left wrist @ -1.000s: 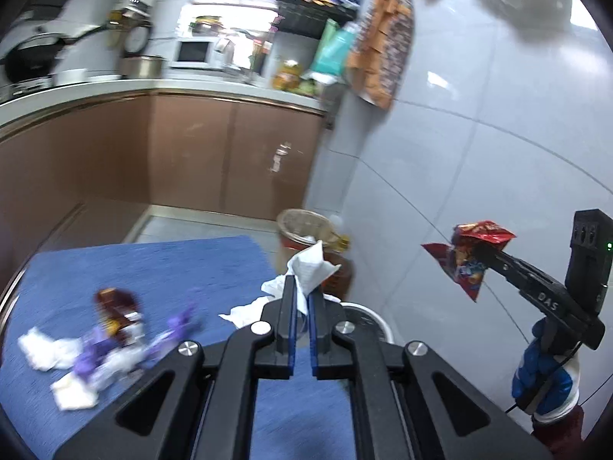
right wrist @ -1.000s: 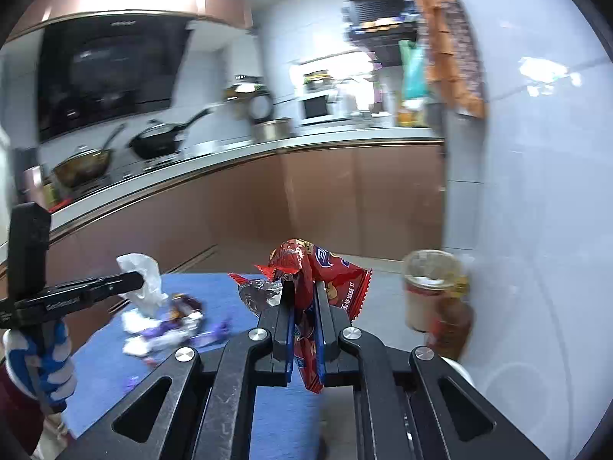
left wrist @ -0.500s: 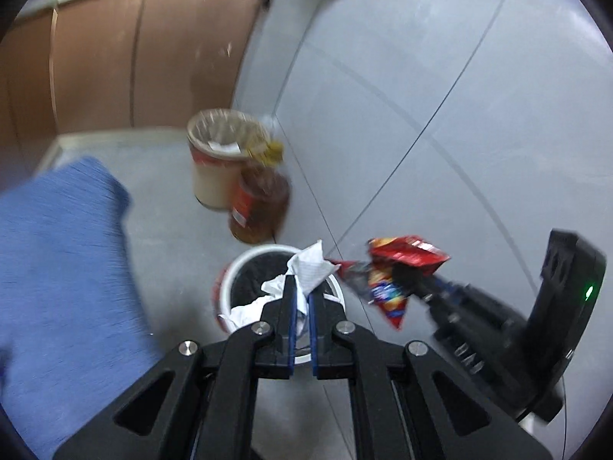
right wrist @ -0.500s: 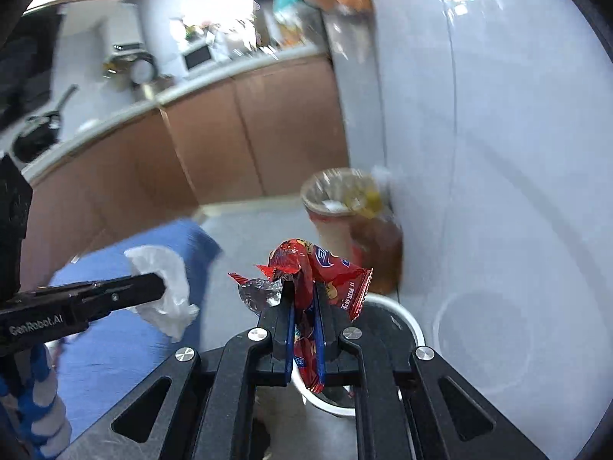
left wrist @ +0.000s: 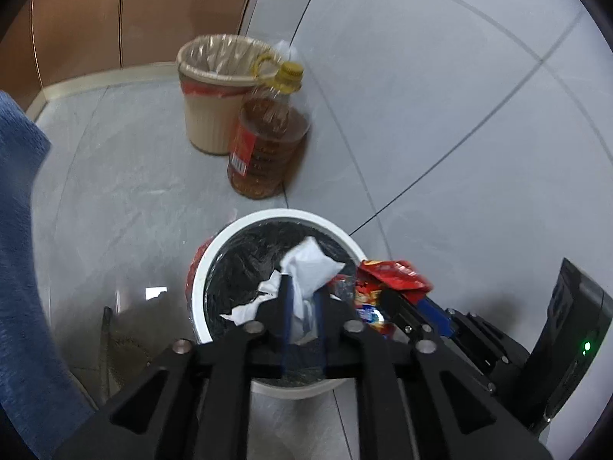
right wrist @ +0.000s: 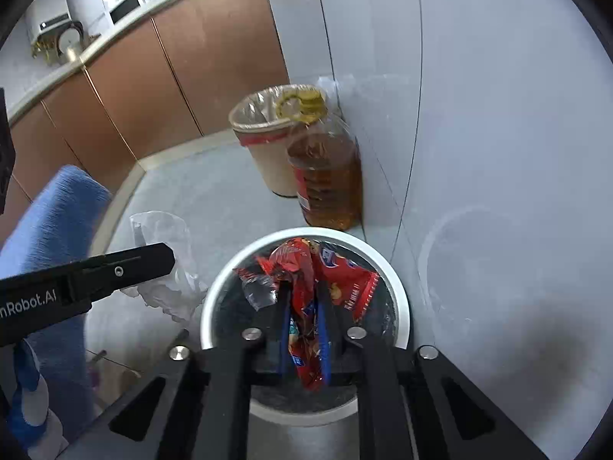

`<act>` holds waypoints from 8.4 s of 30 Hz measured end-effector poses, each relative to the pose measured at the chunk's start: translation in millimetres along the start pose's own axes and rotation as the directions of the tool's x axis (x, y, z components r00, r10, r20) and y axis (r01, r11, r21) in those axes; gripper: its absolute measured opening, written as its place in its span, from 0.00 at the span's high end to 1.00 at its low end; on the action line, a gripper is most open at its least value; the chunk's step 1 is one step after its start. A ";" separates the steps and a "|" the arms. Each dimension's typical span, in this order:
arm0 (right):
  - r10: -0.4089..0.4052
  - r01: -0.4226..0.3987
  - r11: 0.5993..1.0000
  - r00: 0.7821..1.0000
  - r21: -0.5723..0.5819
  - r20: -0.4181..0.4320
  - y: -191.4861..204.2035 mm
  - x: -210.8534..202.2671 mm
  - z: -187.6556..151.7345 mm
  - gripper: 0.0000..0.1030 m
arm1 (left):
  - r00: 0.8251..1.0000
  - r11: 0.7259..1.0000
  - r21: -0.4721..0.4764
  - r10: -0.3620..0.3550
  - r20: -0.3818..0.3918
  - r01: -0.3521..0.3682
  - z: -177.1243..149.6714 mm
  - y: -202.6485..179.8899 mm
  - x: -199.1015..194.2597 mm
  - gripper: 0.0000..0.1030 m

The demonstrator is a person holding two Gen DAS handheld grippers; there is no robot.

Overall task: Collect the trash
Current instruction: 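Carry the snack bag and tissue over the bin and open both tools, then move both tools back over the remaining trash on the towel, then grasp a white tissue with the left tool while the right tool grasps a purple-wrapped candy, then carry the tissue and purple candy over the bin and open both tools, then move both tools back toward the remaining trash on the towel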

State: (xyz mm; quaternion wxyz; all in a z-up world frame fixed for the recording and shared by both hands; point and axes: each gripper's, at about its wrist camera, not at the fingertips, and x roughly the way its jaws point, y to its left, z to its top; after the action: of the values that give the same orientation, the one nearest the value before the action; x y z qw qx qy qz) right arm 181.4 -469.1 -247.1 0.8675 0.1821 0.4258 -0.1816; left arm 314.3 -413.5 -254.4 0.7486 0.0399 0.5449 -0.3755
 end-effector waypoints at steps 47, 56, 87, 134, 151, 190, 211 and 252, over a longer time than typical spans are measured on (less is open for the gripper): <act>0.200 -0.065 0.952 0.873 -0.299 0.445 185.5 -299.0 -40.3 0.08 | 0.580 0.878 -0.218 0.451 0.678 -0.427 -192.8 66.2 -417.5 0.24; 0.204 -0.039 0.941 0.857 -0.336 0.472 217.8 -331.2 -61.1 0.07 | 0.534 0.865 -0.267 0.478 0.697 -0.426 -236.0 99.3 -455.9 0.23; 0.433 -0.307 0.837 0.879 -0.453 0.202 310.0 -262.4 -68.5 0.09 | 0.746 0.844 -0.360 0.525 0.409 -0.397 -318.5 324.7 -438.9 0.24; 0.532 -0.603 0.740 0.796 -0.298 -0.290 398.4 -41.7 -56.1 0.68 | 0.798 0.831 -0.336 0.537 0.274 -0.443 -309.9 345.1 -376.9 0.91; 0.560 -0.540 0.751 0.826 -0.381 -0.066 317.8 -185.1 -39.8 0.68 | 0.701 0.822 -0.348 0.567 0.433 -0.450 -334.2 263.6 -479.2 0.91; 0.118 -0.094 0.990 0.960 -0.104 0.255 69.4 -177.5 -8.5 0.68 | 0.928 0.960 0.164 0.162 0.336 -0.227 -88.9 9.3 -248.6 0.91; -0.129 0.133 0.991 0.986 -0.030 0.108 10.8 -23.6 -4.4 0.42 | 0.994 0.997 0.031 0.065 0.092 -0.068 15.0 4.6 -47.6 0.61; 0.095 0.053 0.962 0.856 -0.269 0.508 161.2 -302.6 -47.0 0.19 | 0.568 0.841 -0.220 0.504 0.651 -0.494 -182.7 25.3 -412.4 0.34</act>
State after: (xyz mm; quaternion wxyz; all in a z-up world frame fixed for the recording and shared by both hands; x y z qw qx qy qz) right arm 52.6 -258.7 -4.4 0.9684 0.0100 0.1962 -0.1535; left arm 134.9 -95.8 12.0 0.9704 0.0450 0.1970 -0.1325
